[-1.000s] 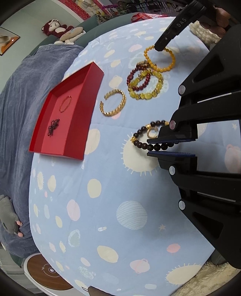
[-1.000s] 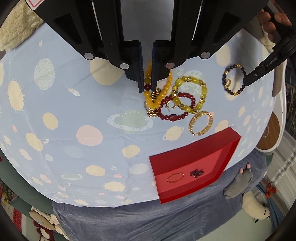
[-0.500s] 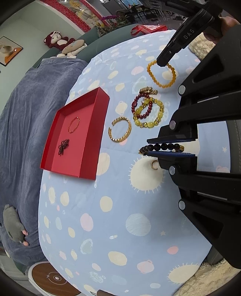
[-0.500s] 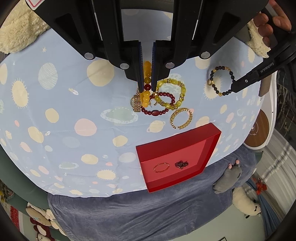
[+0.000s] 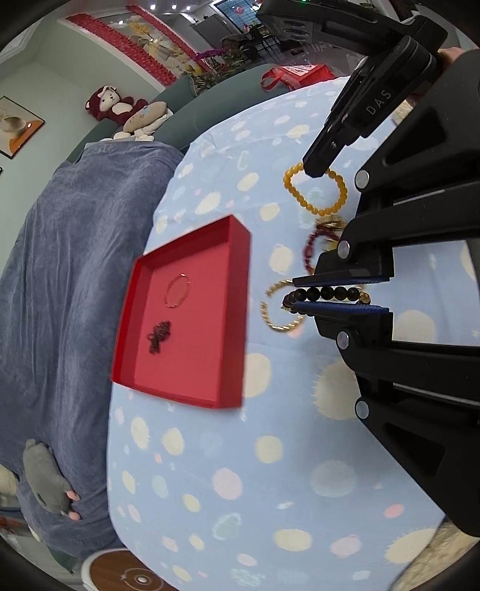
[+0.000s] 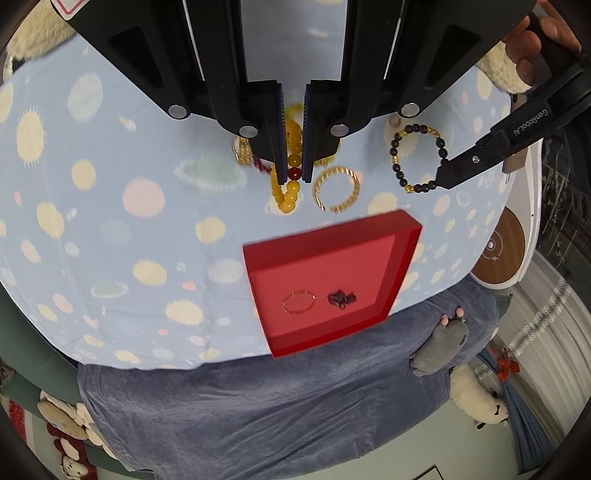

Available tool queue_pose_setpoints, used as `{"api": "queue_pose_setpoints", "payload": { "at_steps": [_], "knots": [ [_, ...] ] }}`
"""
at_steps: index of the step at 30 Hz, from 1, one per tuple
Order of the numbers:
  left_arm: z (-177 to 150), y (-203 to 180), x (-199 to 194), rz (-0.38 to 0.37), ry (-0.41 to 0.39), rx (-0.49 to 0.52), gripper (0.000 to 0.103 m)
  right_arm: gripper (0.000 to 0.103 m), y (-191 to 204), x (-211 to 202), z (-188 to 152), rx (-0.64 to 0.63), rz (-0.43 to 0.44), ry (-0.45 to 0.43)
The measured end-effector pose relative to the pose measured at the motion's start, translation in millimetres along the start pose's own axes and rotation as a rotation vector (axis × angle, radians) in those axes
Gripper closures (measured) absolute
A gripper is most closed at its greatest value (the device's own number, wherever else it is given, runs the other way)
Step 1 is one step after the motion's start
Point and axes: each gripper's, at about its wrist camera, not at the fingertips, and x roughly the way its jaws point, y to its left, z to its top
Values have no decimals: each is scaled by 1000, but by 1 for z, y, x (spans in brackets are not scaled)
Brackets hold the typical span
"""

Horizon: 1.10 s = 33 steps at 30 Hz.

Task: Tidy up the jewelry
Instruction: 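Lift both bracelets into the red tray and open both grippers, then withdraw both grippers from the tray toward the remaining jewelry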

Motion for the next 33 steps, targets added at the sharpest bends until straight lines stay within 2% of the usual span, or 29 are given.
{"api": "queue_pose_setpoints", "payload": {
  "at_steps": [5,8,15,20,23,26,28,29,30,33],
  "knots": [
    [45,-7,17,2,-38,18,95,96,14,19,47,-16,40,-22],
    [73,-2,30,-9,-51,-5,95,96,24,37,72,-27,60,-24],
    [121,21,71,-36,-38,-69,95,96,38,93,110,-8,117,29],
    [131,42,108,-60,14,-112,95,96,37,139,115,-1,126,104],
    [130,55,127,-28,52,-113,95,95,31,158,115,1,90,140],
    [126,62,132,29,34,-75,95,89,23,161,114,-20,26,118],
    [124,65,130,82,13,-57,82,79,19,158,114,-29,-7,98],
    [123,66,128,106,3,-53,68,77,15,157,115,-24,-13,87],
    [122,67,125,127,-13,-54,60,73,12,152,115,-14,-18,72],
    [119,70,116,150,-40,-66,55,71,3,142,113,1,-19,48]
  ]
}}
